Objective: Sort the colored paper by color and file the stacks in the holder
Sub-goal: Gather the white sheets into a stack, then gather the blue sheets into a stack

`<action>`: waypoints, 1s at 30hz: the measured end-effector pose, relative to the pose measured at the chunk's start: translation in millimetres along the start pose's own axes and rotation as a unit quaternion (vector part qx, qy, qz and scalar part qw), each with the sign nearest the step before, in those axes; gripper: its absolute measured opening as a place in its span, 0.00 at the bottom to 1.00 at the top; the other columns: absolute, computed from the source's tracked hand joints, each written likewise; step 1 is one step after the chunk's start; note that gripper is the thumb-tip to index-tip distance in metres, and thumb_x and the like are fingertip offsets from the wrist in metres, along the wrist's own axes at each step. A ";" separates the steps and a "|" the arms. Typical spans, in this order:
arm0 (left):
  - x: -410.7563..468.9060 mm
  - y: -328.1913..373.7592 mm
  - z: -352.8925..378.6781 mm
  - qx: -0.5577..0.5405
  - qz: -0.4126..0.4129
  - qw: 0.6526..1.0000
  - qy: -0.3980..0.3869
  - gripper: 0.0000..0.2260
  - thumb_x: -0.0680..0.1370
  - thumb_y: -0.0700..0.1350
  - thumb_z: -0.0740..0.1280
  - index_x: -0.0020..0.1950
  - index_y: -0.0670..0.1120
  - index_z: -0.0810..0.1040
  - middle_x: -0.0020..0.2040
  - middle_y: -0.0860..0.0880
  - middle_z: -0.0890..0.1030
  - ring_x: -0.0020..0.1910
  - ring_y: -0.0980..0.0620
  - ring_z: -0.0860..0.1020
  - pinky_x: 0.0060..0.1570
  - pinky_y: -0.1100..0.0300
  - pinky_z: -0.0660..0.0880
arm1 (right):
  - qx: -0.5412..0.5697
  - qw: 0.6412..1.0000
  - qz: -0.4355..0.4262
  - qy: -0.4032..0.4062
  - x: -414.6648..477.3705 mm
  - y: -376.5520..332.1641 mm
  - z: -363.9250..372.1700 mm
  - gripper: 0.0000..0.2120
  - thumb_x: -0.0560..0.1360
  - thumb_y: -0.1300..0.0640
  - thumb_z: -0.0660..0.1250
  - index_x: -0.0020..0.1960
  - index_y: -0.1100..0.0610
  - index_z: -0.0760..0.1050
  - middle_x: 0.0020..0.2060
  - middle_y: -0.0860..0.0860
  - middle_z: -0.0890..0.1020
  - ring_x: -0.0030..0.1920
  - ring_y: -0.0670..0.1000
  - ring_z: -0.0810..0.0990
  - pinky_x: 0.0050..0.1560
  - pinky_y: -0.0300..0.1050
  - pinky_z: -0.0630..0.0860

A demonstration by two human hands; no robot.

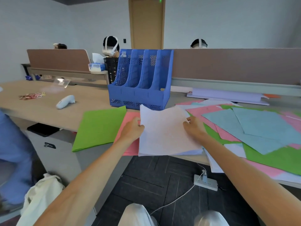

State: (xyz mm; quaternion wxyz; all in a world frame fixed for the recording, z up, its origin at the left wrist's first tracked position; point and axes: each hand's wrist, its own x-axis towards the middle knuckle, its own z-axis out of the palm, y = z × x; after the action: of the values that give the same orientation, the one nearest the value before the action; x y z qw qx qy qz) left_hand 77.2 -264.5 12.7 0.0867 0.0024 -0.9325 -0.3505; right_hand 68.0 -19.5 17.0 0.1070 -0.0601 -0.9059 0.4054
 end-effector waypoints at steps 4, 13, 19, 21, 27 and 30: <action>7.1 -4.3 0.3 0.096 0.010 0.995 0.015 0.15 0.77 0.43 0.61 0.63 0.41 0.69 0.54 0.45 0.74 0.51 0.45 0.72 0.47 0.51 0.71 | -0.063 0.998 0.009 -0.013 0.9 4.7 -2.8 0.13 0.76 0.58 0.60 0.55 0.65 0.75 0.47 0.60 0.78 0.46 0.60 0.78 0.47 0.49 0.74; 11.0 -2.2 6.0 0.158 -0.005 0.987 -0.031 0.11 0.79 0.46 0.57 0.57 0.40 0.67 0.49 0.44 0.73 0.50 0.43 0.70 0.41 0.54 0.66 | -0.140 0.989 0.003 -0.044 1.0 12.4 -7.2 0.20 0.77 0.55 0.60 0.66 0.60 0.70 0.59 0.56 0.77 0.59 0.58 0.75 0.59 0.51 0.74; 10.4 8.9 6.1 0.319 0.068 0.943 0.071 0.15 0.78 0.45 0.59 0.61 0.39 0.68 0.59 0.42 0.72 0.59 0.42 0.68 0.48 0.51 0.69 | -0.172 0.981 -0.059 0.061 -7.2 24.5 -18.9 0.16 0.76 0.57 0.60 0.60 0.63 0.76 0.54 0.59 0.80 0.53 0.60 0.78 0.50 0.53 0.77; 13.7 21.7 13.0 0.315 0.094 0.941 0.078 0.15 0.78 0.46 0.60 0.61 0.39 0.68 0.60 0.41 0.72 0.59 0.43 0.68 0.50 0.51 0.69 | -0.175 0.977 -0.069 0.097 -8.1 36.0 -32.4 0.17 0.76 0.57 0.60 0.63 0.60 0.75 0.57 0.58 0.78 0.57 0.60 0.76 0.53 0.54 0.76; 24.0 74.1 63.9 0.211 0.138 0.968 -0.014 0.17 0.79 0.47 0.59 0.66 0.42 0.68 0.65 0.44 0.71 0.65 0.44 0.66 0.57 0.50 0.68 | -0.262 0.959 0.002 0.112 -1.9 86.1 -85.9 0.22 0.78 0.44 0.60 0.67 0.54 0.73 0.65 0.56 0.73 0.67 0.59 0.67 0.62 0.54 0.67; 31.0 93.9 91.9 0.184 0.156 0.969 -0.048 0.17 0.79 0.48 0.58 0.66 0.43 0.67 0.65 0.44 0.72 0.66 0.43 0.66 0.58 0.49 0.68 | -0.357 0.931 0.057 0.051 -0.3 106.5 -111.2 0.36 0.71 0.31 0.61 0.69 0.53 0.68 0.70 0.56 0.66 0.70 0.58 0.62 0.65 0.56 0.63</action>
State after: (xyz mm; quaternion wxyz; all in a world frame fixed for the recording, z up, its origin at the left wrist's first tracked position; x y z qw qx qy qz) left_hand 36.9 -135.7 11.2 0.0940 -0.1439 -0.9728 -0.1550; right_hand 97.6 131.4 9.4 0.1015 -0.1668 -0.9791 0.0574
